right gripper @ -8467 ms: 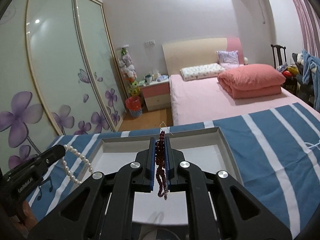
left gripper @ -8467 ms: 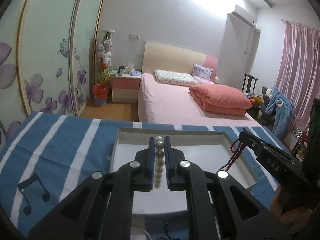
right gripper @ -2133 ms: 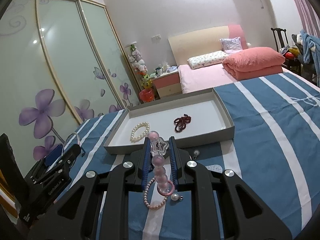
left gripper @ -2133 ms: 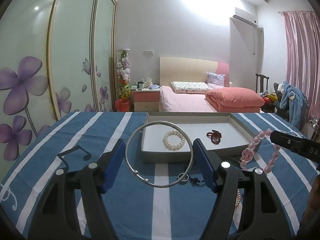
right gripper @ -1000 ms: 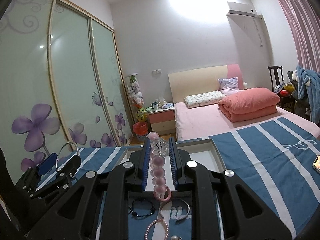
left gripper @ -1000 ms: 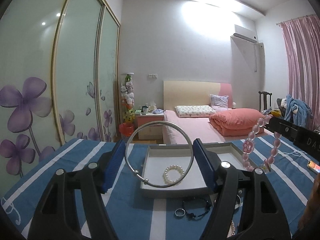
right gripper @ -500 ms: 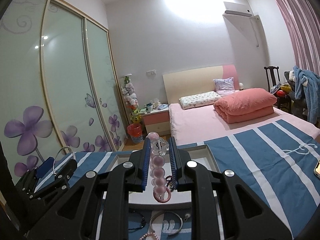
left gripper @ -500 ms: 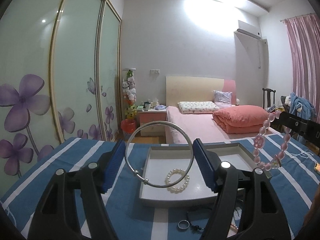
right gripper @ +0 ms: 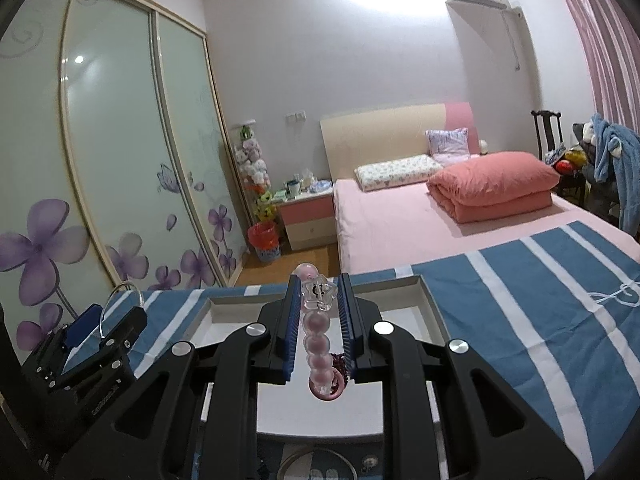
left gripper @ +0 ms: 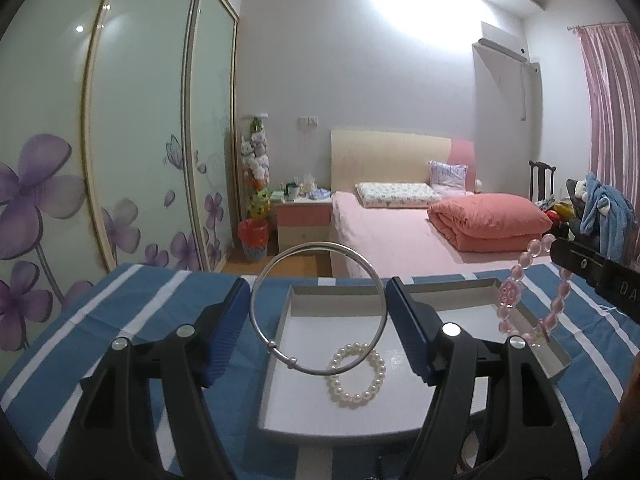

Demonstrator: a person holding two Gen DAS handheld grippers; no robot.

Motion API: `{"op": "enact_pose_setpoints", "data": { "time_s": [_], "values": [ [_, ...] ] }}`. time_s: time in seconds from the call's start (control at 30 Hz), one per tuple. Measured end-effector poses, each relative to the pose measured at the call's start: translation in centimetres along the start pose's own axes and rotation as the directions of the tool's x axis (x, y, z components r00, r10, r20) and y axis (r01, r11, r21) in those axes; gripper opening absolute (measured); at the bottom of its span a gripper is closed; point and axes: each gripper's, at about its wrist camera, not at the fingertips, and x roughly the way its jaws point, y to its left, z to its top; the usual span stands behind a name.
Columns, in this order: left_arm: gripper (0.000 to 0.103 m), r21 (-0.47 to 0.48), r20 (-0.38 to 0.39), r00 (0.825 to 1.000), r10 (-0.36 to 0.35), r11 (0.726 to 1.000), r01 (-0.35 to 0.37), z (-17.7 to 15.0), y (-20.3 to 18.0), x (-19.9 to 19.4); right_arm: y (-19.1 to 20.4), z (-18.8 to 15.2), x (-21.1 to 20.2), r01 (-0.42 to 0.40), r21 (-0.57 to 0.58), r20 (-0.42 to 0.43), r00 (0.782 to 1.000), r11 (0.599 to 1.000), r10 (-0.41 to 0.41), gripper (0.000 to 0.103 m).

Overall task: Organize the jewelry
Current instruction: 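Lift the pink bracelet and silver bangle and carry both over the gray tray, then open both tools to release the pink bracelet and bangle into the tray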

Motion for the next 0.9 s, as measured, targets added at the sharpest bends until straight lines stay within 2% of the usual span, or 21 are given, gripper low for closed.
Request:
{"op": "enact_pose_setpoints", "data": {
  "time_s": [0.23, 0.53, 0.6, 0.67, 0.9],
  "values": [
    [0.068, 0.016, -0.062, 0.998, -0.022, 1.000, 0.023, -0.6, -0.9, 3.1, -0.2, -0.8, 3.0, -0.019, 0.025, -0.092, 0.996, 1.000, 0.021, 0.019],
    [0.068, 0.020, -0.129, 0.990, -0.052, 0.998, 0.055, -1.3, -1.7, 6.3, -0.8, -1.8, 7.0, -0.021, 0.077, -0.219, 0.975, 0.997, 0.037, 0.020],
    [0.069, 0.015, -0.138, 0.989, -0.052, 0.998, 0.055, -1.5, -1.6, 6.6, -1.0, -1.9, 7.1, -0.011, 0.082, -0.224, 0.974, 0.997, 0.029, 0.024],
    [0.069, 0.010, -0.133, 0.990, -0.048, 0.999, 0.050, -1.5, -1.3, 6.6, -1.2, -1.9, 6.9, -0.004, 0.087, -0.218, 0.976, 0.996, 0.023, 0.039],
    [0.069, -0.024, -0.099, 0.995, -0.012, 1.000, 0.009, -0.6, 0.5, 5.7, -2.1, -1.3, 5.2, 0.020, 0.102, -0.181, 0.984, 0.995, -0.001, 0.039]
  ]
}}
